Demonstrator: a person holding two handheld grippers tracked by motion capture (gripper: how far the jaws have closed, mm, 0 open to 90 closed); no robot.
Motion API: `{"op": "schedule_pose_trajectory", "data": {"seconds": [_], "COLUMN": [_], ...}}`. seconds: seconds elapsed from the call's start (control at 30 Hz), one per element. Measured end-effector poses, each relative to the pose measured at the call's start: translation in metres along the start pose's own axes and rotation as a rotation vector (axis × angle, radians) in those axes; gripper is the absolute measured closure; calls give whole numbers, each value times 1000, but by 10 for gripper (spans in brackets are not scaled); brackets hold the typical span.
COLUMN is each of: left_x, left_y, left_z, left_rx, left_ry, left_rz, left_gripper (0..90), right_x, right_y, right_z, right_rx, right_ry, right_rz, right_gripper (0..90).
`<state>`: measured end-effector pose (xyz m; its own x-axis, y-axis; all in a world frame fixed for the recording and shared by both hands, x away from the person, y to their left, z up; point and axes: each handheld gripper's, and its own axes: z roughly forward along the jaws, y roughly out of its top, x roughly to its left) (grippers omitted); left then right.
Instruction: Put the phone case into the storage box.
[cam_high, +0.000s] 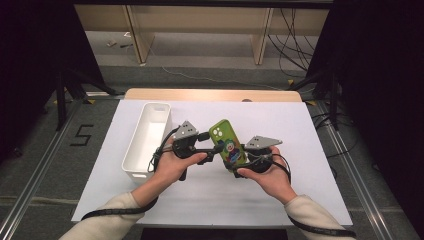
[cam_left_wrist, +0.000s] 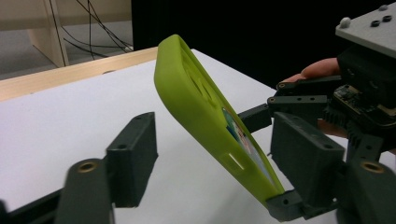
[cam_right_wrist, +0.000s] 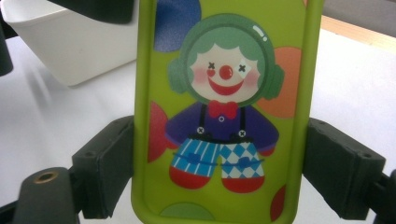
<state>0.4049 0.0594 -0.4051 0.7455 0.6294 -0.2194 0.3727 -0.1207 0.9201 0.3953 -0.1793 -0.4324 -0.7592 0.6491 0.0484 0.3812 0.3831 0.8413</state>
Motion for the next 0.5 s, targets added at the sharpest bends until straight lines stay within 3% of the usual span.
{"op": "schedule_pose_trajectory", "data": {"seconds": [0.27, 0.5], "left_x": [3, 3], "left_y": [-3, -4], "left_z": [7, 10], "left_rx": [-8, -18], "left_ry": [-37, -61], "left_rz": [-71, -90], "left_gripper": [493, 615], "right_x": [4, 7], "right_y": [1, 2], "right_z": [2, 4], "right_rx": [-10, -20], "right_ry": [2, 1], "right_rz": [-10, -22], "right_gripper": [168, 168]}}
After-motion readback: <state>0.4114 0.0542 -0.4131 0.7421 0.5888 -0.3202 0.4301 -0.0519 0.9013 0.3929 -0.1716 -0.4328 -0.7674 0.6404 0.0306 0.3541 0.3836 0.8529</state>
